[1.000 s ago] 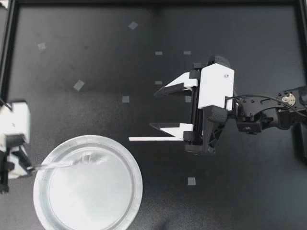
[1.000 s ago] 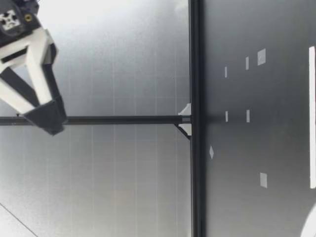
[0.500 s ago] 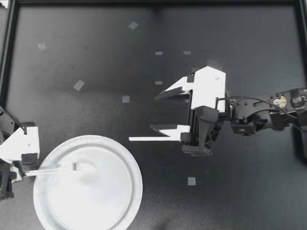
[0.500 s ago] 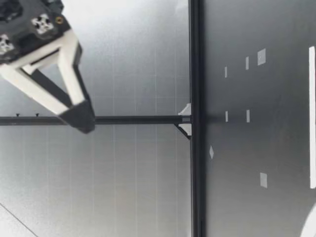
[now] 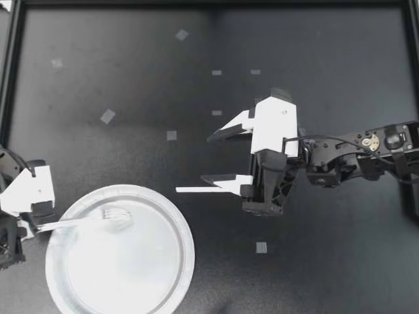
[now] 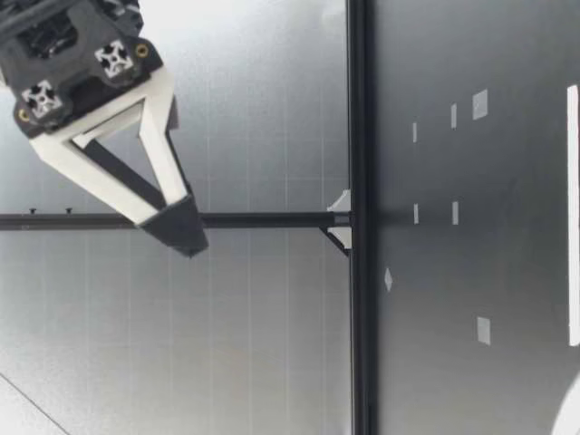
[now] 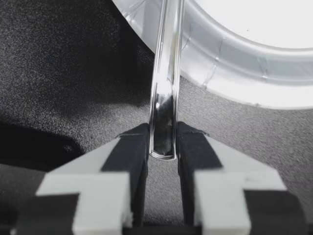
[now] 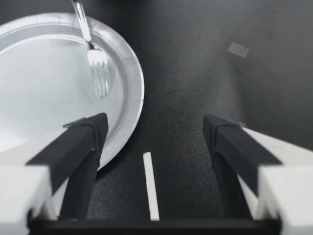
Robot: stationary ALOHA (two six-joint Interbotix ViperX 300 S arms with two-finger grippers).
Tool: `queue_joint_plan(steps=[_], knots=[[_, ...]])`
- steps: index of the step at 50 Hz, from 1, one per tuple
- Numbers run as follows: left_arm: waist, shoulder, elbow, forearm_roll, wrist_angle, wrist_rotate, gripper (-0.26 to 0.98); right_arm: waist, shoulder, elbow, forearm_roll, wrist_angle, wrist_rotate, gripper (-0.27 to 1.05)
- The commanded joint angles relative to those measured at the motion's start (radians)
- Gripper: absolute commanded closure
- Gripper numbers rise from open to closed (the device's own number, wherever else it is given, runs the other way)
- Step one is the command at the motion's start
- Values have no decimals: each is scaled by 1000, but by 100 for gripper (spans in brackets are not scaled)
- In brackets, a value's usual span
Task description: Pick up the fork and place it on the plate.
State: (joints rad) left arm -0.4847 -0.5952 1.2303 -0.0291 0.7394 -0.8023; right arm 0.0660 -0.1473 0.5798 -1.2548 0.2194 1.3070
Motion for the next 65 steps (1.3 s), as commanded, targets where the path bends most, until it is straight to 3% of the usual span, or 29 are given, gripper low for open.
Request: queue_joint_plan(steps=[1,15,65], knots=[[-5,25,2,-5,-37,-3,74,-6,-8,-29,-2,-6,2,4],[-5,43,34,-121,-173,-2,74,-8,-8,-35,-2,-6,2,4],[-5,9,40,-138,-167,-38,71,-8,0,-38,0,-15,3,4]])
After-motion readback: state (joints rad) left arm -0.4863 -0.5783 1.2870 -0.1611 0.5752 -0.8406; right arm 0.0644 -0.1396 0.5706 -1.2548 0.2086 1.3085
